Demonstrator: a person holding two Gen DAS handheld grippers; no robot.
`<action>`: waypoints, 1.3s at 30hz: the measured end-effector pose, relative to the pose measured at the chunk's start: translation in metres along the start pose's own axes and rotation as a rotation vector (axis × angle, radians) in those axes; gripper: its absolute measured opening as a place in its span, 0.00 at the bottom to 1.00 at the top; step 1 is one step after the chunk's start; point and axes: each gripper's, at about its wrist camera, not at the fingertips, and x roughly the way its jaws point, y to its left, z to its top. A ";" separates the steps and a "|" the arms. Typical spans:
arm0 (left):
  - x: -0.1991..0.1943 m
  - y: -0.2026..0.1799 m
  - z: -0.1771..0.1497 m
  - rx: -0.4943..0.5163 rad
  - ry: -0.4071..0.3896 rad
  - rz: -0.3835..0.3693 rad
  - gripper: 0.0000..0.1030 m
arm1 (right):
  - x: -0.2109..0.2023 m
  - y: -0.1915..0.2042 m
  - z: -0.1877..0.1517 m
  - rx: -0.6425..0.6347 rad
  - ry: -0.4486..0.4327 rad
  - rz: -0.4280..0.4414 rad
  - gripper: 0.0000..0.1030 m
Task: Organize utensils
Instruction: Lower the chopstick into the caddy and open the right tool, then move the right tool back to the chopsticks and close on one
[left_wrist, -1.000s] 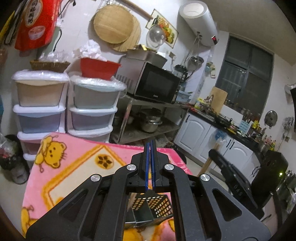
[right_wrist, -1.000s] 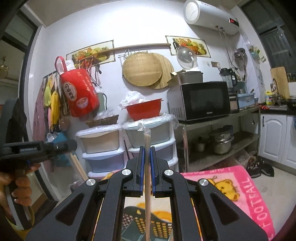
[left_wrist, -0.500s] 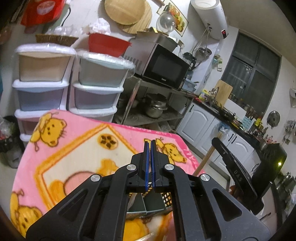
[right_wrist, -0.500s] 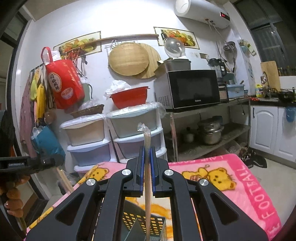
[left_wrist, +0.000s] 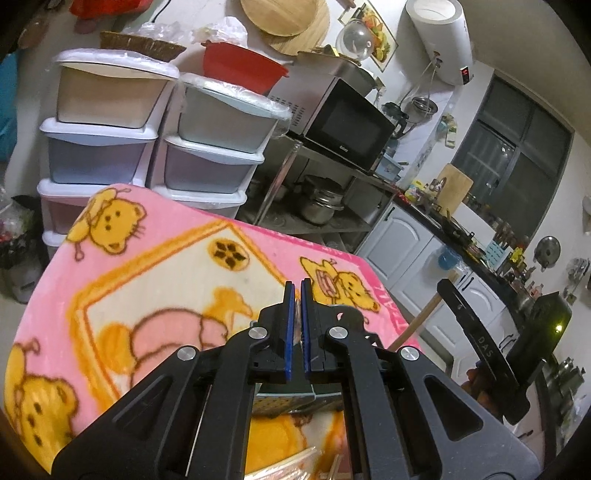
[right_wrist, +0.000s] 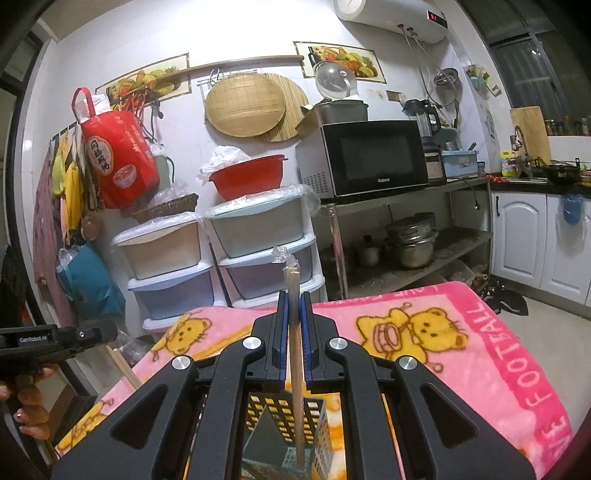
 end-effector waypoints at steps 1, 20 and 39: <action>-0.001 0.000 -0.002 0.004 -0.003 0.008 0.01 | -0.001 -0.001 -0.001 0.001 0.001 0.000 0.07; -0.010 0.005 -0.020 -0.003 -0.033 0.062 0.38 | -0.030 -0.014 -0.019 0.006 0.096 -0.016 0.43; -0.044 -0.003 -0.042 0.046 -0.102 0.079 0.89 | -0.059 -0.017 -0.036 0.034 0.157 -0.008 0.62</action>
